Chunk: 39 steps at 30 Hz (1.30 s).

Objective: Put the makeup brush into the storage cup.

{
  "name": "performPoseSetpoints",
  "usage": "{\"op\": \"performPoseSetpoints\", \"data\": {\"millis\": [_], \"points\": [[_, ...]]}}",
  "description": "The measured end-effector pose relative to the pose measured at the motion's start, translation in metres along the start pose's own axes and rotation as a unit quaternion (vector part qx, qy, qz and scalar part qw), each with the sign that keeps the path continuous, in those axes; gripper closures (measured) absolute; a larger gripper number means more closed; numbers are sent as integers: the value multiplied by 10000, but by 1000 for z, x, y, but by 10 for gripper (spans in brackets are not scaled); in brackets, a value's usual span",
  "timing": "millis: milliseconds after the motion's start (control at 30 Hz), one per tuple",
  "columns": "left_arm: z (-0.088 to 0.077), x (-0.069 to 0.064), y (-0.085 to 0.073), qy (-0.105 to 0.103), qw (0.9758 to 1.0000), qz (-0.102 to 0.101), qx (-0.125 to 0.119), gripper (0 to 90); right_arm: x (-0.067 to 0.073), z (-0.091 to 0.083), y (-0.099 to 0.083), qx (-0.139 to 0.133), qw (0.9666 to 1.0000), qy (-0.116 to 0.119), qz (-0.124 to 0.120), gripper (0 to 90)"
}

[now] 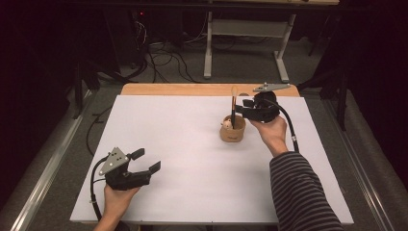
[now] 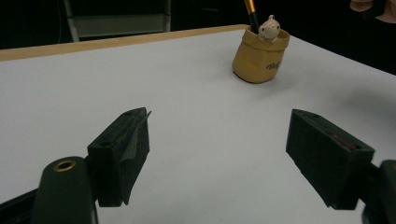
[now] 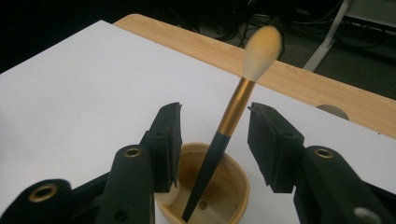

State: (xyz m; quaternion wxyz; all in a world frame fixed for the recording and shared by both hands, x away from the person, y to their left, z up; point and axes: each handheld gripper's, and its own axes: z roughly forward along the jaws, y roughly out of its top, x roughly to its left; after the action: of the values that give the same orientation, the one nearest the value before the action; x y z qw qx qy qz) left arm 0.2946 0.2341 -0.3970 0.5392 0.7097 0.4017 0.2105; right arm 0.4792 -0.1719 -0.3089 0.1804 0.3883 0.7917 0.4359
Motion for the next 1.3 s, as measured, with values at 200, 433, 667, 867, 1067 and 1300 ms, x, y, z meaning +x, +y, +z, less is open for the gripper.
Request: {"op": "performPoseSetpoints", "data": {"millis": [200,433,667,867,1067,1300], "points": [[0,0,0,-13,10000,13,-3,222,1,-6,-3,-97,9999,17,-37,527],[1,-1,0,-58,10000,10,-3,222,0,-16,-4,-275,9996,96,18,496],[1,-1,0,-84,10000,10,6,222,0,-26,-6,-432,9990,151,-18,468],[2,-1,0,-94,10000,-2,3,222,0,-34,-10,-471,9988,118,-91,458],[2,-1,0,-111,9999,-7,5,222,-1,-41,-13,-538,9984,142,-100,450],[2,-1,0,-126,9999,-18,3,222,2,-51,-14,-622,9977,184,-208,443]]}}
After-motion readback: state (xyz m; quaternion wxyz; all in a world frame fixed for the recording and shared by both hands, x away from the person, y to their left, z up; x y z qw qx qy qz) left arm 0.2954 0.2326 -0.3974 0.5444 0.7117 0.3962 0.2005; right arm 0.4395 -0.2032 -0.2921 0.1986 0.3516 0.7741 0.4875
